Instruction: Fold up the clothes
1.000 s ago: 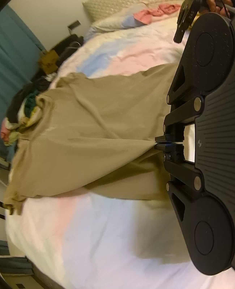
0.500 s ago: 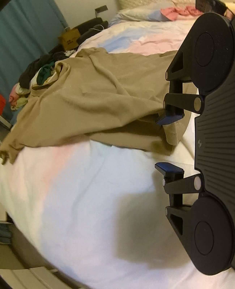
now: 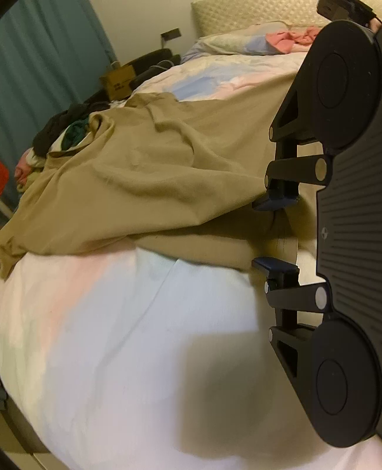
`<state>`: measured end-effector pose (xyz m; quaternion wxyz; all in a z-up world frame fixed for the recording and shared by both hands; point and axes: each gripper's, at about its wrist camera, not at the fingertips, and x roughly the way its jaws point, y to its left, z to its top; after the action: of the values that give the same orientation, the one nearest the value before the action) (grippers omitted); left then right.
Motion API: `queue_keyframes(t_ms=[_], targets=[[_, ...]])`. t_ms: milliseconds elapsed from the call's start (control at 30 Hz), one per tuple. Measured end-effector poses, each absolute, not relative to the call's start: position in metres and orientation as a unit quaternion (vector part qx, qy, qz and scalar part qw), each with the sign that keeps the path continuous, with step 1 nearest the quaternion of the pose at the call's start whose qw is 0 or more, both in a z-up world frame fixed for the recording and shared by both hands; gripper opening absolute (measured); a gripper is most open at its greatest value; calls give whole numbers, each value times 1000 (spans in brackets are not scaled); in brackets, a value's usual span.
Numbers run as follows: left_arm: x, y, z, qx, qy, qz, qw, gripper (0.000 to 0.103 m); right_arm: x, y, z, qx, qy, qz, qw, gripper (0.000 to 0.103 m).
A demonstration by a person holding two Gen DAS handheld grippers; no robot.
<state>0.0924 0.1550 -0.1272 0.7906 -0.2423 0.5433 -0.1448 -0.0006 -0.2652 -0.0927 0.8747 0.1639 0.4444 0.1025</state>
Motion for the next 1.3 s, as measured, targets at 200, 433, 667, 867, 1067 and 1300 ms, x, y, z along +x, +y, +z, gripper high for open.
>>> queue_keyframes(t_ms=[200,433,667,867,1067,1300], targets=[[101,133,-138,-189,568,-138,789,41,-1,-266,-110,178,449,83,872,6],[100,115,-139,-137,582,-135,790,32,-5,-272,-109,193,430,83,878,6],[98,127,-129,-149,576,-129,793,2,-5,-268,-112,180,430,75,881,6],[80,165,-85,-180,532,-140,816,1,-5,-284,-105,238,442,80,861,6],[57,226,-57,-235,505,-131,820,1,-7,-282,-63,186,457,106,863,6],[58,239,-79,-238,519,-129,810,1,-21,-278,-53,132,483,112,858,5]])
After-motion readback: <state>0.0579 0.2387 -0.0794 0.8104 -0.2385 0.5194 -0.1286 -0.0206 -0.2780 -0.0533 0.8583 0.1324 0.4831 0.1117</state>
